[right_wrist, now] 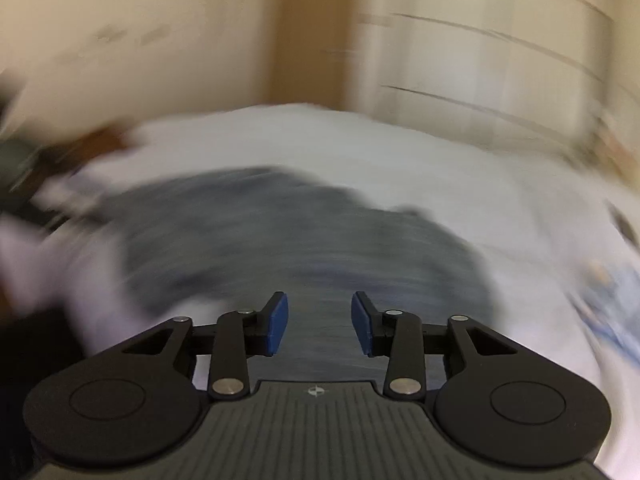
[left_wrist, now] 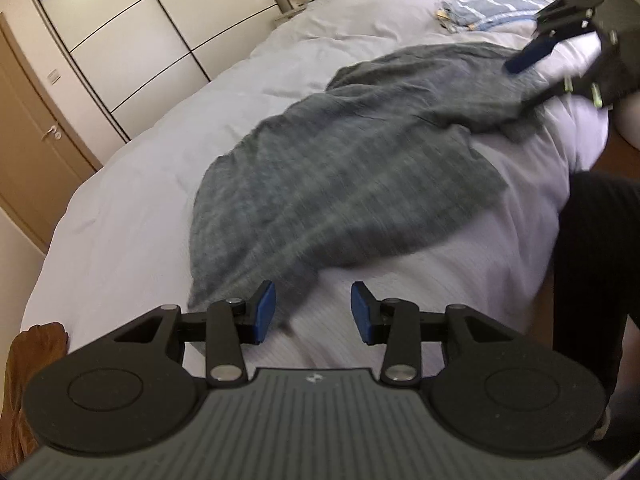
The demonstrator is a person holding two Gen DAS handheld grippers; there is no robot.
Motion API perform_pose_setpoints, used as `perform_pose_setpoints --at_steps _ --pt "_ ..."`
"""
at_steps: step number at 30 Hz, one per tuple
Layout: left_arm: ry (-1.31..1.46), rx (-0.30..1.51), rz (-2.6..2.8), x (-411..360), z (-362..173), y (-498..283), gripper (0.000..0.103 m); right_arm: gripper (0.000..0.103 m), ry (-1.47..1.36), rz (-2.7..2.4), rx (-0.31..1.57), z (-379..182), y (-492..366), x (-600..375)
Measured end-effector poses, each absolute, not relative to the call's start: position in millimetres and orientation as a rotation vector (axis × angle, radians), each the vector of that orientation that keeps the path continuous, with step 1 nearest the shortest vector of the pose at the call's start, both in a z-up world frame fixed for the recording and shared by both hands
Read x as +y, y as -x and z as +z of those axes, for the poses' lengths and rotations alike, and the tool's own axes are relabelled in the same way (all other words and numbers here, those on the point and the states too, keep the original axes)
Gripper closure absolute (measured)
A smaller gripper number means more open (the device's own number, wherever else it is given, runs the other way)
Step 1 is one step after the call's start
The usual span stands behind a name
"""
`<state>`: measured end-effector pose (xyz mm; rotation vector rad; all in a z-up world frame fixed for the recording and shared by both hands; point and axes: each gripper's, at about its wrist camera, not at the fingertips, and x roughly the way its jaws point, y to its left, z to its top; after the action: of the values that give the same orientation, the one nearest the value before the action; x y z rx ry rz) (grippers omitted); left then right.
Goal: Fold clothes
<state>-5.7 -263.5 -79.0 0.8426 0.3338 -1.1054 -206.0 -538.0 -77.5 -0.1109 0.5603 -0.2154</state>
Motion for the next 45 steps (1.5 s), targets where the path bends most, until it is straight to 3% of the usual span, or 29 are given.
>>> perform_pose_setpoints --at_steps 2,6,9,12,16,19,22,24,25,29,39,45 --pt "-0.839 0.323 -1.103 -258 -82 6 0.059 0.054 0.261 -0.115 0.600 -93 188 -500" --pt "-0.834 0.301 -1.083 -247 -85 3 0.057 0.053 0.617 -0.052 0.651 -123 158 -452" --pt "-0.825 0.294 -1.067 -239 -89 0 0.054 0.045 0.845 -0.046 0.648 -143 142 -434" --pt "-0.841 0.270 -1.041 -237 -95 -1 0.052 0.050 0.943 -0.022 0.625 -151 130 -425" --pt "-0.960 0.166 -1.016 -243 -107 2 0.052 0.087 0.813 0.019 0.615 -132 122 -431" --pt "-1.063 0.095 -1.021 -252 -120 0 0.049 0.098 0.634 0.005 0.583 -102 123 -449" --pt "-1.143 0.036 -1.028 -260 -130 -2 0.050 0.099 0.429 -0.013 0.546 -69 124 -472" --pt "-1.163 0.030 -1.030 -263 -129 -4 0.069 0.099 0.318 -0.026 0.521 -49 123 -487" --pt "-1.160 0.038 -1.021 -263 -126 -6 0.084 0.099 0.281 -0.027 0.519 -43 122 -493" --pt "-1.111 0.060 -0.978 -247 -112 -13 0.091 0.099 0.210 0.009 0.542 -35 126 -499" --pt "-1.127 0.158 -0.920 -207 -97 -10 0.091 0.097 0.186 0.079 0.700 -82 151 -475" --pt "-1.019 0.085 -1.050 -237 -79 38 0.071 0.080 0.079 -0.133 0.614 -80 194 -506"
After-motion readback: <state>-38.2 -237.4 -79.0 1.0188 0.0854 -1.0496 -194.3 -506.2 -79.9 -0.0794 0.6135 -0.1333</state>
